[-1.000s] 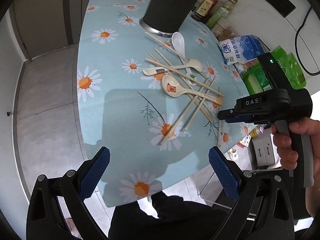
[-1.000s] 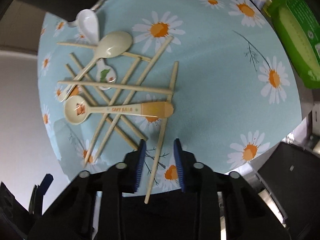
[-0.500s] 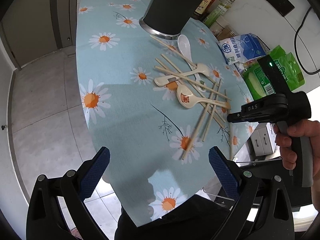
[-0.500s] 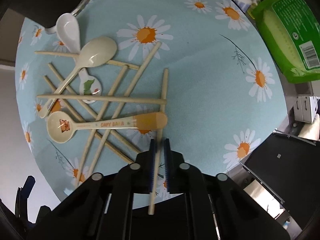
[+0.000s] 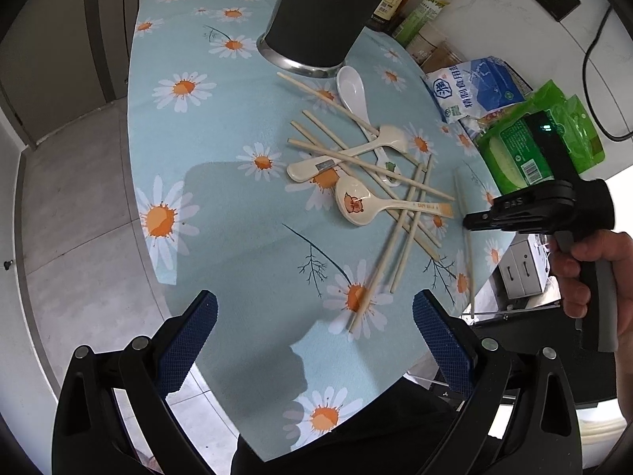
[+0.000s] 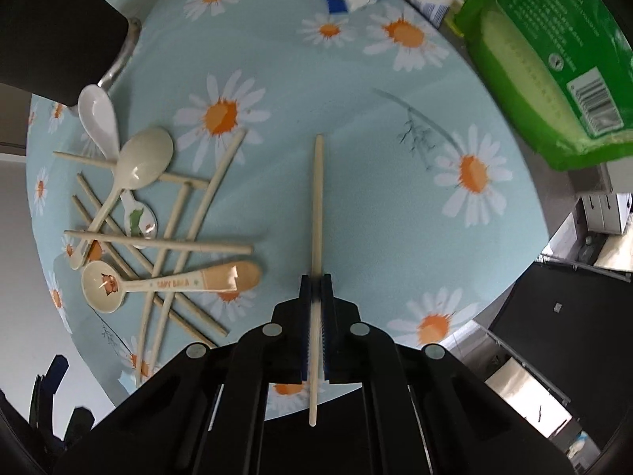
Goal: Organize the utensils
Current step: 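Grasp the cream logo spoon with the left tool while the right tool holds the chopstick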
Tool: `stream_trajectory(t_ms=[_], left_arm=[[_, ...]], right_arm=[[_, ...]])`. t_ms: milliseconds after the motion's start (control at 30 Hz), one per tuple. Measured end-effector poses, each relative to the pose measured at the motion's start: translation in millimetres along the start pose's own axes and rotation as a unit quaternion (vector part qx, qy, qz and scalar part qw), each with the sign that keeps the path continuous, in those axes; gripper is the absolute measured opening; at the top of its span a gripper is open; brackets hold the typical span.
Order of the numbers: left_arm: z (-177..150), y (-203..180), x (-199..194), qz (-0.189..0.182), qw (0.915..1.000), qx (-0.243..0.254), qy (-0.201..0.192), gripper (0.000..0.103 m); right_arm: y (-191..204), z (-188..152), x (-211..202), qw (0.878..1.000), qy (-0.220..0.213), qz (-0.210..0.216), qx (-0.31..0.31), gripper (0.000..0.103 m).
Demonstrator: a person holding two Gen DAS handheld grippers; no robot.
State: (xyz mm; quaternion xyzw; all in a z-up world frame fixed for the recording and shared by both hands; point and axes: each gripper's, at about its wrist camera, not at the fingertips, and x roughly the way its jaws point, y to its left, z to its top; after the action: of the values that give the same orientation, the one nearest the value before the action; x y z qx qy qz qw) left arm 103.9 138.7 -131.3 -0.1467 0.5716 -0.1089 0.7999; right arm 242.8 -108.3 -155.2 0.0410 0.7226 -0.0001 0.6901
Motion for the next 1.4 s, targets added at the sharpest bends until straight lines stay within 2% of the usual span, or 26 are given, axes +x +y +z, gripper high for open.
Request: stream_trajectory(t_ms=[100, 267, 333, 467, 700, 833, 1000, 1100, 1133, 1233, 1333, 1400], left_arm=[[5, -2, 7, 0.001, 0.9998, -0.021, 0.003, 0.096], [13, -11, 15, 0.015, 0.9984, -0.055, -0.008, 0.091], [17, -14, 19, 0.016, 0.9963, -0.083, -0.014, 0.089], [22, -18, 24, 0.015, 0.9897, -0.139, -0.032, 0.086], [20, -26, 36, 0.032, 0.9693, -0.236, -0.061, 0.079], [19, -33, 40, 0.046, 0.9592, -0.268, -0.076, 0.072], [15, -34, 47, 0.056, 0.9386, -0.327, -0.094, 0.072], [14, -33, 50, 0.048, 0.9298, -0.35, -0.104, 0.059], [14, -33, 52, 0.037, 0.9277, -0.355, -0.11, 0.052], [15, -34, 53, 0.05, 0.9238, -0.36, -0.12, 0.051], [16, -34, 57, 0.05, 0.9202, -0.367, -0.126, 0.04], [17, -34, 60, 0.054, 0.919, -0.368, -0.131, 0.037]], right_arm=[[-1, 7, -13, 0.999, -0.027, 0.001, -0.026, 0.005], [2, 28, -48, 0.995, -0.059, 0.038, -0.075, 0.005], [4, 39, -64, 0.989, -0.081, 0.053, -0.109, 0.005], [3, 47, -79, 0.979, -0.086, 0.092, -0.16, 0.005], [5, 61, -83, 0.956, -0.079, 0.152, -0.24, 0.005], [3, 68, -83, 0.942, -0.071, 0.178, -0.277, 0.005], [2, 74, -86, 0.928, -0.063, 0.203, -0.306, 0.005], [0, 76, -88, 0.923, -0.052, 0.222, -0.31, 0.006], [-1, 75, -90, 0.921, -0.053, 0.223, -0.314, 0.005], [-5, 77, -95, 0.916, -0.049, 0.236, -0.32, 0.005], [-7, 79, -99, 0.912, -0.05, 0.243, -0.328, 0.005], [-8, 80, -99, 0.91, -0.048, 0.247, -0.331, 0.006]])
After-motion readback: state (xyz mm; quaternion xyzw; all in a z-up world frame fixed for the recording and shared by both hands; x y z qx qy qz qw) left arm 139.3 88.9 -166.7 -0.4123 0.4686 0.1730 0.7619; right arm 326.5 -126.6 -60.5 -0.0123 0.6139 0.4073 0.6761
